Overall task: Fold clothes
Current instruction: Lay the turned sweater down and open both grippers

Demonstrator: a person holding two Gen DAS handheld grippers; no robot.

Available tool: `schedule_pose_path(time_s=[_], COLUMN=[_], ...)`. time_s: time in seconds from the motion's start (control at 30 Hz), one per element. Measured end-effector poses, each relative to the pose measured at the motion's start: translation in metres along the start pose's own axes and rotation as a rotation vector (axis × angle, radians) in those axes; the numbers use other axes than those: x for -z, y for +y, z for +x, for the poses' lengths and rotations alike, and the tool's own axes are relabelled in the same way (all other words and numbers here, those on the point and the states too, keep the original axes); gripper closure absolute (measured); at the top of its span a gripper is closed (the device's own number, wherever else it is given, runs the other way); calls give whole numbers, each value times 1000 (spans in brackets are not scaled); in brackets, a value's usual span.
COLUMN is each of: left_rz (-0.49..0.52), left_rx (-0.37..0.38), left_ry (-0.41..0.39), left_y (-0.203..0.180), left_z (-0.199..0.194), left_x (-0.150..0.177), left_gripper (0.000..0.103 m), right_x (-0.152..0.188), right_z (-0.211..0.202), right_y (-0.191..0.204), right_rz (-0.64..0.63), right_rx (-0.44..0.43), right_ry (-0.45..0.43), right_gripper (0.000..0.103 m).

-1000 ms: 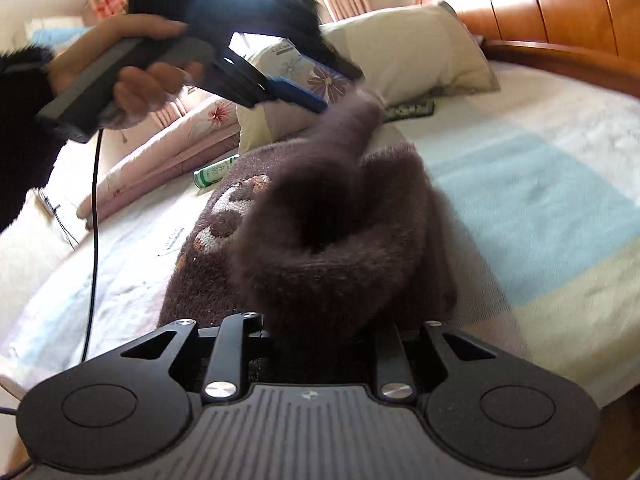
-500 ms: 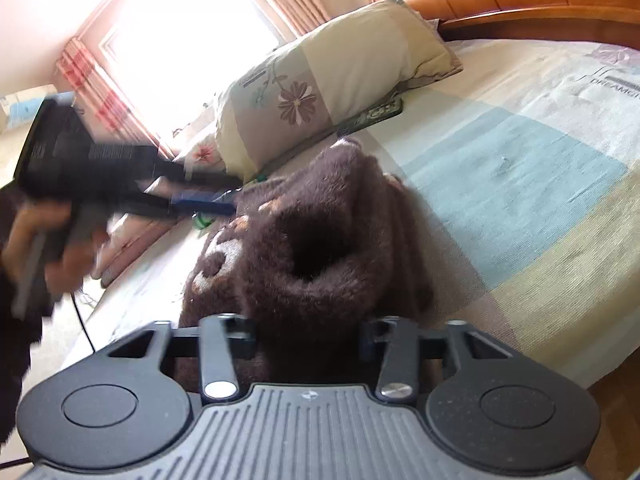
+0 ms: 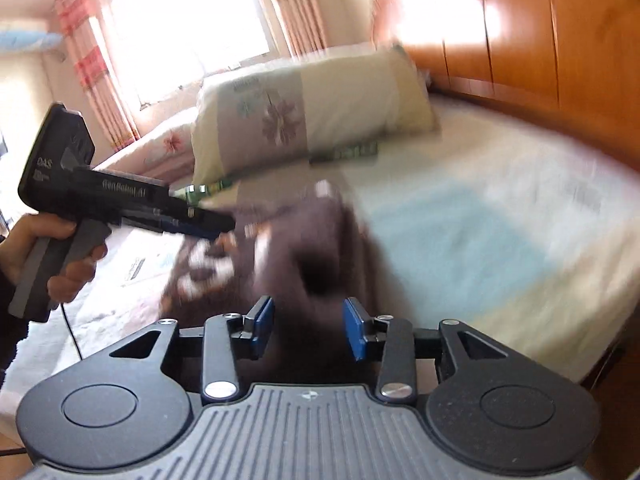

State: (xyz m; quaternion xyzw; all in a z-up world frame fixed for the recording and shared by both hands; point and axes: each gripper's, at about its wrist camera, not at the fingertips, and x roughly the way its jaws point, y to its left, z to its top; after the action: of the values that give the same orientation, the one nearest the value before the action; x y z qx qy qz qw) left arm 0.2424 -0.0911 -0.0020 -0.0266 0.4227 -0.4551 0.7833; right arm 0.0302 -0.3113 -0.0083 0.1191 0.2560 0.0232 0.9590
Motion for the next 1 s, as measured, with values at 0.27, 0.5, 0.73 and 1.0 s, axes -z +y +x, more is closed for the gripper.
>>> schedule_pose_path(time_s=[0.27, 0.5, 0.73, 1.0], left_rz=[-150, -48, -33, -51], left_rx=[81, 164, 136, 108], left_ry=[-8, 33, 40, -25], left_y=[43, 44, 54, 46], left_z=[-1, 6, 41, 10], left_x=[18, 27, 16, 20], left_gripper=[37, 35, 35, 34], right_x=[-28, 16, 27, 29], right_z=[71, 115, 109, 110], right_y=[61, 37, 27, 30], right_rz=[-267, -274, -224, -204], right_rx=[-6, 108, 115, 111], right_ry=[47, 174, 150, 135], right_gripper=[60, 72, 72, 72])
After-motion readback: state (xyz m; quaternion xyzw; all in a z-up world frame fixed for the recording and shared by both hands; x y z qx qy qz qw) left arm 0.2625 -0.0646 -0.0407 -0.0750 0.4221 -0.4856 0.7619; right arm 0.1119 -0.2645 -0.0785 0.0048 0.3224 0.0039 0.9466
